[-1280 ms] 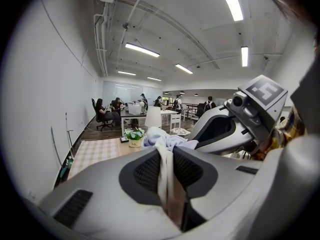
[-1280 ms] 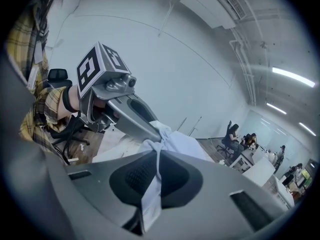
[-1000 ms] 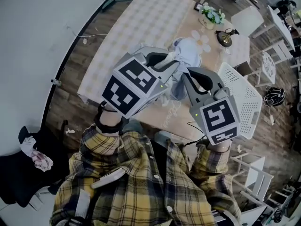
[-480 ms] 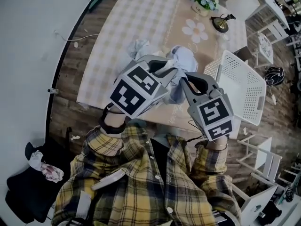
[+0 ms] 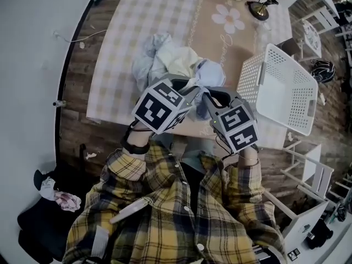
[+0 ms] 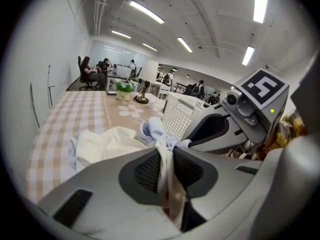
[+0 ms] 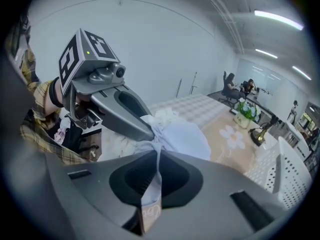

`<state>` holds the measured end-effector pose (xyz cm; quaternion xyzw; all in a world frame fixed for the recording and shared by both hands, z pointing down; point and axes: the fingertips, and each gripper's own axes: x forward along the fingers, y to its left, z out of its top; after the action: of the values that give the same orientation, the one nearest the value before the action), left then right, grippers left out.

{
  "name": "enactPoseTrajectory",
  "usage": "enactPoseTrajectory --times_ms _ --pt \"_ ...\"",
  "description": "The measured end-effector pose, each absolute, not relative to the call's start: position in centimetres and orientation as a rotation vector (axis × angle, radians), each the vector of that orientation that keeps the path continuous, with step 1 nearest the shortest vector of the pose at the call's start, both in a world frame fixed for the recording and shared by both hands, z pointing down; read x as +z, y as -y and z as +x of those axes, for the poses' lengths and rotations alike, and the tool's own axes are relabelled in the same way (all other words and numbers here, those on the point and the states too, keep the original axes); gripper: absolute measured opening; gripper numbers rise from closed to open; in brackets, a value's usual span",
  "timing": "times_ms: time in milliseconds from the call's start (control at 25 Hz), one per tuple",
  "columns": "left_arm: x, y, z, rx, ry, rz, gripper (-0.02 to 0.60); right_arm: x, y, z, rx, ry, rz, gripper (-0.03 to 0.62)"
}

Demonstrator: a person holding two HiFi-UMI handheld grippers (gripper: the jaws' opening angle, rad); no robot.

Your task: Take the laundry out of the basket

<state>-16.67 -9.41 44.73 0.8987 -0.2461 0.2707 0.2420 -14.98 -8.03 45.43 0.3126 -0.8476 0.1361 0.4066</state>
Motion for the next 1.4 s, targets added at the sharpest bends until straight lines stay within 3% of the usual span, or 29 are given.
enactPoseTrajectory --times_ms 760,1400 --pt "56.8 7.7 -17.2 0.884 0.604 2.298 0.089 59.1 6.0 -16.9 0.525 1.988 0.656 0.041" --pt "57.0 7.6 -17.2 0.875 0.582 2.322 0.100 59.5 5.8 -16.9 0.640 2.011 0.728 0.043"
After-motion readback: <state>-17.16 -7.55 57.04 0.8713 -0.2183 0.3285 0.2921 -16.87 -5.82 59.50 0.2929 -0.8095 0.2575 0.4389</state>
